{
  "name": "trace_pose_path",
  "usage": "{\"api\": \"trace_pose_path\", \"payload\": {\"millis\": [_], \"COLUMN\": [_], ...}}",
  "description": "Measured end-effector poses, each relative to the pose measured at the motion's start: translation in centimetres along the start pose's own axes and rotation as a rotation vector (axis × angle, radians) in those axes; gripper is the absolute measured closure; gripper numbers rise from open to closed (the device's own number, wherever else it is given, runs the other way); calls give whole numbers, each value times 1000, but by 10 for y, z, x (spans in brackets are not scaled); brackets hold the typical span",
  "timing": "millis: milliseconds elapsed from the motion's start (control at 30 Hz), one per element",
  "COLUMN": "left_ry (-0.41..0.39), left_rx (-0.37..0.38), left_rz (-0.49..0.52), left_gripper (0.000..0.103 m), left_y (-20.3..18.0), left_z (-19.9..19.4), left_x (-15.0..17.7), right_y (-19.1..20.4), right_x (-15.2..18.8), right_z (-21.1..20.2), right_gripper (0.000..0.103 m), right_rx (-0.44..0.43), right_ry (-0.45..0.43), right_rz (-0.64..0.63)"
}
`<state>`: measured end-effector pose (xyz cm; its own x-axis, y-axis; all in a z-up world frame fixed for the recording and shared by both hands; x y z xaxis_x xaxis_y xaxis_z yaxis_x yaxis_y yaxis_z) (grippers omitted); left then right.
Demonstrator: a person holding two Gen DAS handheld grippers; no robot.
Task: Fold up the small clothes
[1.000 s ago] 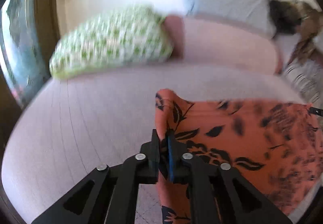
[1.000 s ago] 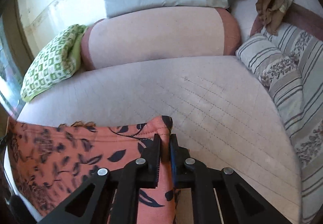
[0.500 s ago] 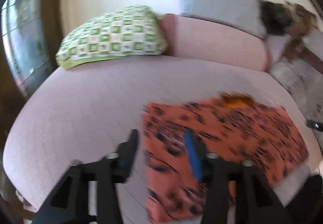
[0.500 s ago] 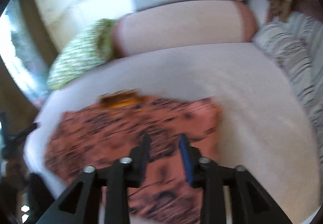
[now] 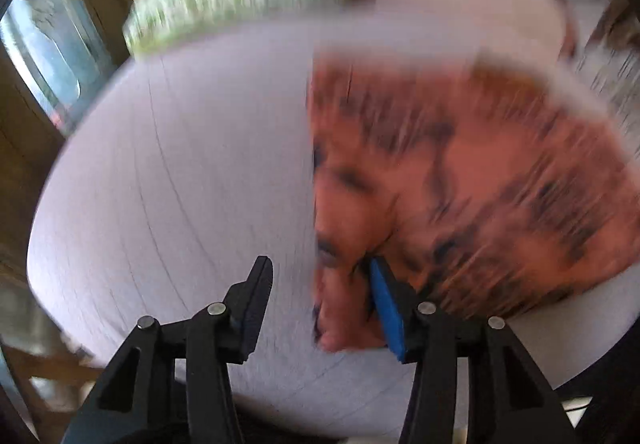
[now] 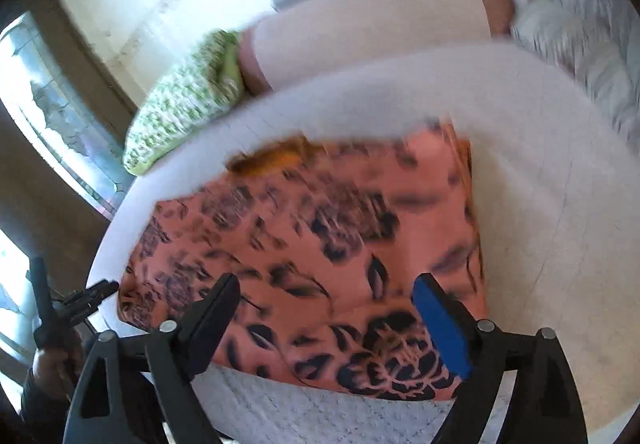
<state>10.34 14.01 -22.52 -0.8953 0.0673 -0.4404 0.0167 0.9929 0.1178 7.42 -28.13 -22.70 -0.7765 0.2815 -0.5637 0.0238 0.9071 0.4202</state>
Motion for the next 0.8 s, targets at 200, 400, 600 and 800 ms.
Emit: {"api": "trace_pose_path", "payload": {"millis": [200, 400, 600, 800], "left_ry": [-167, -276, -109, -153], "left_rx": [-4, 91, 28, 29], "left_rz": [-15, 79, 126, 136], "left_gripper": [49, 43, 40, 33], "left_y": [4, -53, -64, -66], "left_z": [-52, -58, 30, 34], "left_x": [-28, -78, -74, -74], "right_y": [-3, 7, -59, -65], "right_x": [-10, -71, -96, -120], "right_z": [-2, 10, 80, 61], "right_gripper": [14, 14, 15, 14], "right_rx": [20, -178, -116, -314], "right_ry": [22, -2, 68, -26], "right_rz": [28, 84, 172, 341]}}
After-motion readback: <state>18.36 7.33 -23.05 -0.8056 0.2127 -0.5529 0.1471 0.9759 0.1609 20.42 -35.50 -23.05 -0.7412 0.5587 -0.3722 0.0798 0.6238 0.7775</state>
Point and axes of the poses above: each gripper's, at about its wrist camera, not at the fingertips, and z roughly the way its jaws point, y to its left, x to its underside, the point moved 7 cm from there along z, roughly the way its jaws point, and after that the axes turned 2 degrees about -x, right-handed, at the moved point
